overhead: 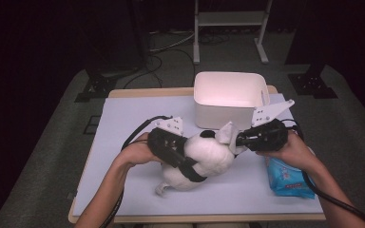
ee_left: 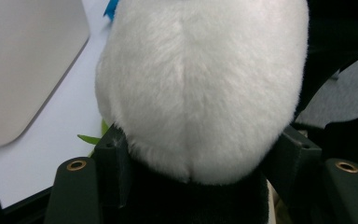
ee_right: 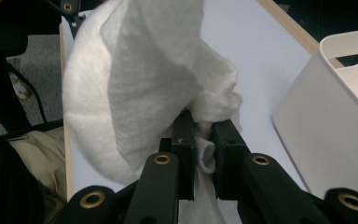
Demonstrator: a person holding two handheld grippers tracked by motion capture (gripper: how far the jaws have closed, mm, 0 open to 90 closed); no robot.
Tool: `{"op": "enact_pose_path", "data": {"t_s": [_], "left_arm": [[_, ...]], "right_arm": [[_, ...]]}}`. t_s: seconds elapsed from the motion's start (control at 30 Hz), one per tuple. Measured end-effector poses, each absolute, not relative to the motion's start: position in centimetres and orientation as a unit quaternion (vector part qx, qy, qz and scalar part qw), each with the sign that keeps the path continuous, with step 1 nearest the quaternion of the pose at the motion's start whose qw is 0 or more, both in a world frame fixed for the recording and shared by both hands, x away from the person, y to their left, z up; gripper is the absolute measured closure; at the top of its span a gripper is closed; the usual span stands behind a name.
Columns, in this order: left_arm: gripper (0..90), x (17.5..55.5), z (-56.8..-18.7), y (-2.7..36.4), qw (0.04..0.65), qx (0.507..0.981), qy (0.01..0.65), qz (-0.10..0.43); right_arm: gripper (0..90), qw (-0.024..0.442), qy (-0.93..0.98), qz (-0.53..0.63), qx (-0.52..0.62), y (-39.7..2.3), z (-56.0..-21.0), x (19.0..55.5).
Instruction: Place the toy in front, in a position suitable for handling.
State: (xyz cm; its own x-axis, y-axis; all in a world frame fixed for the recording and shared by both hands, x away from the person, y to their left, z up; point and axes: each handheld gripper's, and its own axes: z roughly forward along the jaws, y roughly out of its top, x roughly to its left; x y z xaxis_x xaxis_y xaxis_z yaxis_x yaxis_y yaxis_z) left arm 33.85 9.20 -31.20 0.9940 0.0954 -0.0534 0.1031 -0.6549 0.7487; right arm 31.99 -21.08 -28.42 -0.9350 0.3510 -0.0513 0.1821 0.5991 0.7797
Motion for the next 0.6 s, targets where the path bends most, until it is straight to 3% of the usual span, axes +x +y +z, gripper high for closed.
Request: {"op": "enact_pose_path", "data": {"t_s": [0.6], "left_arm": [[33.7,33.9,-31.5,6.1,0.384,0.922,0.041,-0.005]], "right_arm": [[80.5,0.121,0.891,0.417,0.135,-20.7,-26.4,31.6]]}}
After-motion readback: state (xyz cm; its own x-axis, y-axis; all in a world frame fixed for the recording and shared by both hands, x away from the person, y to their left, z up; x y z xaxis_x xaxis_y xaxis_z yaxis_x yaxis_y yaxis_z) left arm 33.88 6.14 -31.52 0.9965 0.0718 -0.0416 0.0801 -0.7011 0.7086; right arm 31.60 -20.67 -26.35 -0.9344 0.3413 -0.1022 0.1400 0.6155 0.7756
